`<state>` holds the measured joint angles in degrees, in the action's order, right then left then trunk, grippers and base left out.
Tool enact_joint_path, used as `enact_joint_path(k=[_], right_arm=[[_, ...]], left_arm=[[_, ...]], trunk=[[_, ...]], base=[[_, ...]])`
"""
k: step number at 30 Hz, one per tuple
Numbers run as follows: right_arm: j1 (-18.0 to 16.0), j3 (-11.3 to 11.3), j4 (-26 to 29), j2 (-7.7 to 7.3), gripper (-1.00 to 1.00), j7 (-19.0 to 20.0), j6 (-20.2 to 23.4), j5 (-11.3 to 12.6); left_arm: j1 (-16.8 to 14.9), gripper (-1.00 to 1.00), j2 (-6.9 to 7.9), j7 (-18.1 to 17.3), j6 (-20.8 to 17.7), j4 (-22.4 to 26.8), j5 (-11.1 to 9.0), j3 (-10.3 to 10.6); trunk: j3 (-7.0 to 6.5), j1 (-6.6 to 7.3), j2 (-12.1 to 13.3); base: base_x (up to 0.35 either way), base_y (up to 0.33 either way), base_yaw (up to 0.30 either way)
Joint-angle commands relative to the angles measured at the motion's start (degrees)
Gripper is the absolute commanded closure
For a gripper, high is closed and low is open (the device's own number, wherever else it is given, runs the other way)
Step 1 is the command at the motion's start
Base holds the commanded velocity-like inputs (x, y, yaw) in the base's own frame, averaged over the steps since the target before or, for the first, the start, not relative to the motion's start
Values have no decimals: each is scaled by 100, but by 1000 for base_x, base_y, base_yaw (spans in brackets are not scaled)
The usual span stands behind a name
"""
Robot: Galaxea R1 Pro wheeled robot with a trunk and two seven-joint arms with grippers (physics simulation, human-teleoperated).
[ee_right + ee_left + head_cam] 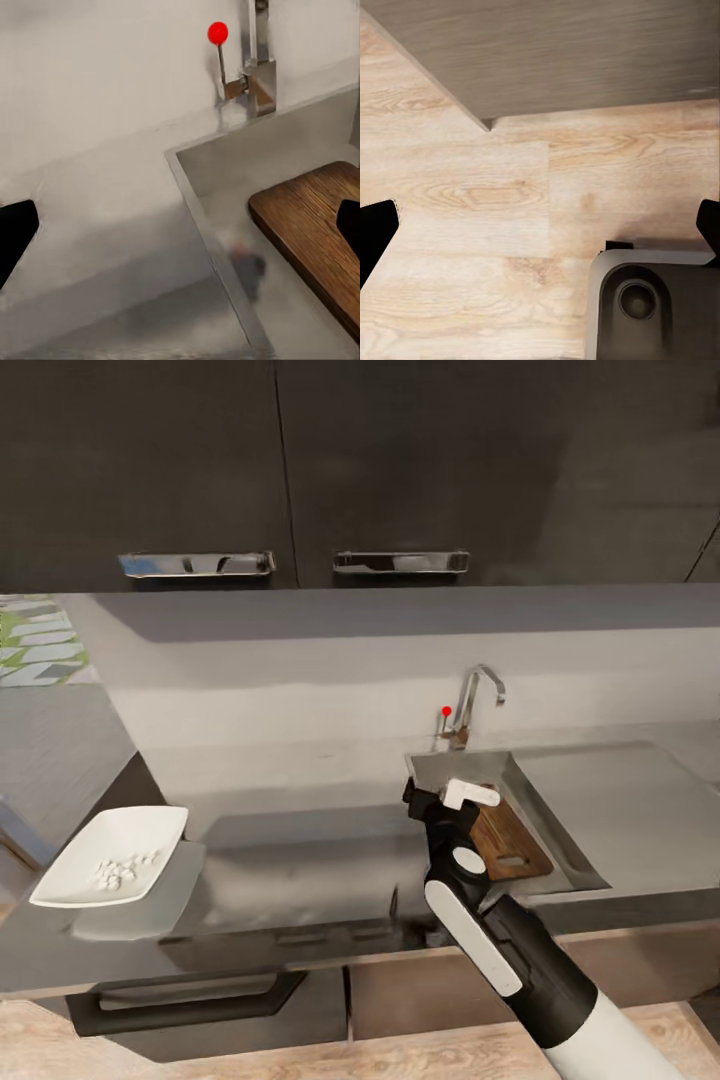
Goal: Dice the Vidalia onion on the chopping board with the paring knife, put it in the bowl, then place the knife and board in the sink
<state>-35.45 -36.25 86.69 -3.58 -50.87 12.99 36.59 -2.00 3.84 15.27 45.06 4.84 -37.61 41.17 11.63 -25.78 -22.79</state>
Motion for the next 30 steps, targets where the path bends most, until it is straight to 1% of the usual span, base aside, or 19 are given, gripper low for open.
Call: enact_joint_path(k=[1,2,4,5,7,9,15,19,30], right_arm=[[-3,-224,27,-150,-100,-45,-182,20],[2,-525,69,-365,-100,-52,-452,36],[6,-841,132,-656,-100,-61,-751,51],[8,-963,152,-746,-100,-70,-866,55],[21,-1097,166,-817,-100,-82,-979,62],[39,-1148,170,-837,-100,-87,-1017,62],[103,-1182,172,-849,-100,-90,-1041,62],[126,-1330,172,-862,-100,-90,-1167,59],[154,-1366,165,-924,-100,-90,-1309,62]], left_arm=[[-2,-100,3,55,3,8,-1,49],[-2,-100,3,55,3,8,-1,49],[-2,-100,3,55,3,8,-1,49],[-2,-100,3,55,3,8,-1,49],[-2,-100,3,55,1,8,-1,49],[-2,-100,3,55,1,8,-1,49],[-2,-100,3,55,2,8,-1,49],[-2,-100,3,52,2,8,-2,49],[-2,-100,3,53,1,8,-1,49]], trunk=[[12,-1,-13],[12,-1,-13],[12,-1,-13],[12,-1,-13],[12,-1,-13],[12,-1,-13],[12,-1,-13],[12,-1,-13],[12,-1,-13]], base=[[-270,146,0],[-270,146,0],[-270,146,0],[-270,147,0],[-270,147,0],[-270,147,0],[-270,146,0],[-308,46,0],[-335,2,0]])
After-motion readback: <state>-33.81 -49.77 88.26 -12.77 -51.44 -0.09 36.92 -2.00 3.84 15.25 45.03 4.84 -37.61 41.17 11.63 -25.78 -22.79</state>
